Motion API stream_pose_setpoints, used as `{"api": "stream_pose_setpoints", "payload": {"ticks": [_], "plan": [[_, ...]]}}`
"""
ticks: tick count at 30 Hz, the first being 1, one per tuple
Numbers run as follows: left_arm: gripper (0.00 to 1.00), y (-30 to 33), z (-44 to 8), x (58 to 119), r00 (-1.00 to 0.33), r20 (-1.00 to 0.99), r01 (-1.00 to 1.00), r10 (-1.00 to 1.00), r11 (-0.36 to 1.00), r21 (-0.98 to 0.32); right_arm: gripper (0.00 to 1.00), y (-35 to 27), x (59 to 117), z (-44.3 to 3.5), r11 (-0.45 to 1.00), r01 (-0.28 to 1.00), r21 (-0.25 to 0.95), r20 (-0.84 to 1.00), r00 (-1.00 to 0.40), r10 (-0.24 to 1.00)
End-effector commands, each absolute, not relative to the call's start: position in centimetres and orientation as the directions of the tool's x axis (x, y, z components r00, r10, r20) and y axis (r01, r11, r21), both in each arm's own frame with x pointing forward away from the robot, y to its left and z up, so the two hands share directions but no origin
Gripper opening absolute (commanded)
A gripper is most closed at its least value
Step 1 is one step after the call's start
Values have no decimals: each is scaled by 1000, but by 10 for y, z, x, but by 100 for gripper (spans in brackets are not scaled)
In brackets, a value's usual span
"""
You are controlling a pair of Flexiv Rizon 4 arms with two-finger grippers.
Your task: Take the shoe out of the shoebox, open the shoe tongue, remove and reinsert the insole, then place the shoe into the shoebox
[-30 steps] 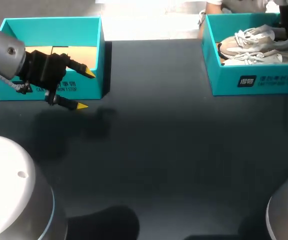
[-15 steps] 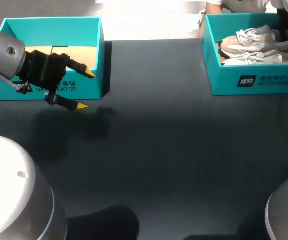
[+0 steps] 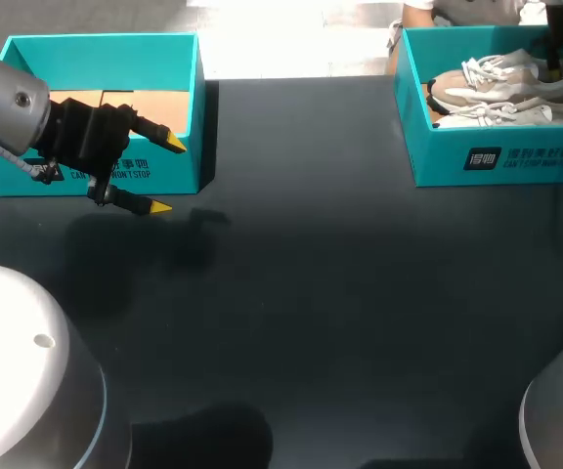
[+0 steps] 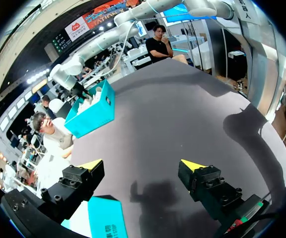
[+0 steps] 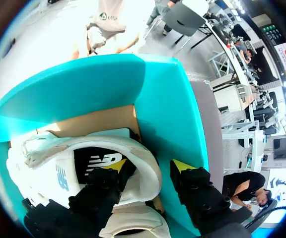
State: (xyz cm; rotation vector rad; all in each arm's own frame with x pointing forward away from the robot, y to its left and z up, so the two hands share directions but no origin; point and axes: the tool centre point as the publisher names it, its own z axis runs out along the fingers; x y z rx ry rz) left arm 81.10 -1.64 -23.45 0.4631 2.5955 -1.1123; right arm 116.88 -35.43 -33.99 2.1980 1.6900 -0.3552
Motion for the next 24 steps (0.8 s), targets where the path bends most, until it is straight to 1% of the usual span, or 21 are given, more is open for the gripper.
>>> {"api": "stream_pose_setpoints", "payload": {"ticks": [1,3,5,6,7,9,12,13,15,16,17,18,24], "plan": [[100,-17,-234,811,-910,-373,395,182,655,-644,55,-343,1151,-317,-218,962,165,-379,266,886],[100,-17,-234,811,-910,-373,395,182,655,-644,58,-341,1144,-306,-215,961,174,-365,266,892],[100,-17,-234,811,-910,-373,395,182,655,-644,58,-339,1137,-295,-212,959,189,-356,268,895],[100,-17,-234,811,-910,-373,395,182,655,-644,56,-338,1134,-290,-208,959,194,-351,266,898],[100,-17,-234,811,-910,-373,395,182,655,-644,50,-338,1132,-286,-209,958,199,-349,268,898],[100,-17,-234,811,-910,-373,395,182,655,-644,51,-337,1129,-283,-209,956,203,-351,271,897],[100,-17,-234,811,-910,-373,395,182,655,-644,62,-334,1125,-277,-202,958,206,-357,265,896],[100,-17,-234,811,-910,-373,395,182,655,-644,64,-332,1124,-274,-201,957,211,-355,266,896],[100,-17,-234,811,-910,-373,395,182,655,-644,77,-328,1122,-264,-199,955,218,-335,265,904],[100,-17,-234,811,-910,-373,395,182,655,-644,85,-326,1121,-260,-198,956,216,-323,262,910],[100,-17,-234,811,-910,-373,395,182,655,-644,100,-323,1120,-254,-197,958,207,-299,254,920],[100,-17,-234,811,-910,-373,395,182,655,-644,100,-318,1119,-247,-188,963,193,-275,237,932],[100,-17,-234,811,-910,-373,395,182,655,-644,100,-318,1119,-247,-188,963,193,-275,237,932]]}}
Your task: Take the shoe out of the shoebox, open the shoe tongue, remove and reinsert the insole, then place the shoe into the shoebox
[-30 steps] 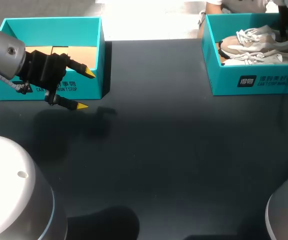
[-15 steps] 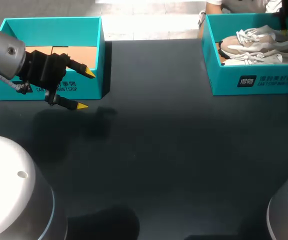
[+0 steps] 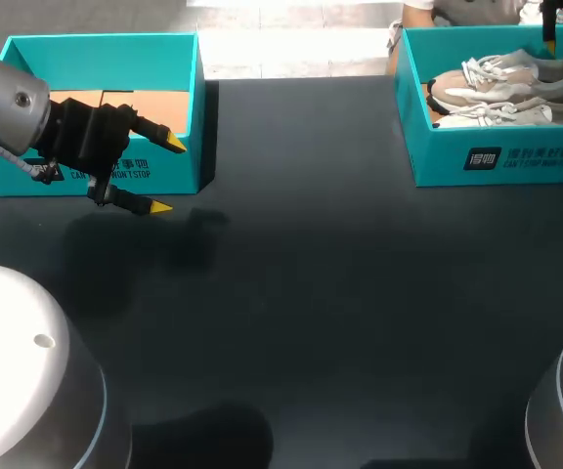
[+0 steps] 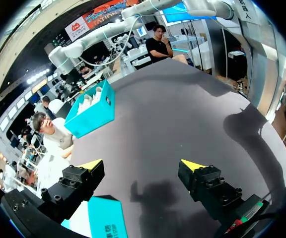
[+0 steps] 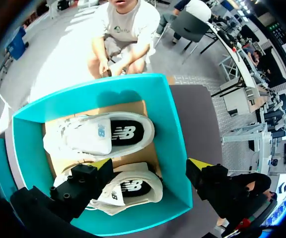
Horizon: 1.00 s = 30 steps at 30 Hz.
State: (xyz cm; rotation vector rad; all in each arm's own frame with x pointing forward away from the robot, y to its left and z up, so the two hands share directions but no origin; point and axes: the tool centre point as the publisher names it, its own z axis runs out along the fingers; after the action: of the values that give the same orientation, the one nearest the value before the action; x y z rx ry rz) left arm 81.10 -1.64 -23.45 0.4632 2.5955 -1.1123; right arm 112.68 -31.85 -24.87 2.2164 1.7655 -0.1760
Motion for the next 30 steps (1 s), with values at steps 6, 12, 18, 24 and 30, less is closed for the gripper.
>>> {"api": "stream_pose_setpoints", "payload": {"ticks": [6,12,18,24,30], "plan": [[100,-17,-234,811,-910,-373,395,182,655,-644,100,-318,1119,-247,-188,963,193,-275,237,932],[100,-19,-218,818,-947,-209,-77,-245,802,-592,100,-308,1106,-240,-154,977,150,-268,190,945],[100,1,-204,833,-761,-89,-512,-643,679,-526,100,-285,1071,-230,-109,992,62,-255,121,959],[100,8,-208,853,-578,-122,-671,-807,555,-492,100,-258,1029,-219,-85,996,32,-197,89,976],[100,11,-210,857,-563,-146,-685,-814,557,-470,100,-246,1008,-216,-67,997,22,-146,70,987]]}}
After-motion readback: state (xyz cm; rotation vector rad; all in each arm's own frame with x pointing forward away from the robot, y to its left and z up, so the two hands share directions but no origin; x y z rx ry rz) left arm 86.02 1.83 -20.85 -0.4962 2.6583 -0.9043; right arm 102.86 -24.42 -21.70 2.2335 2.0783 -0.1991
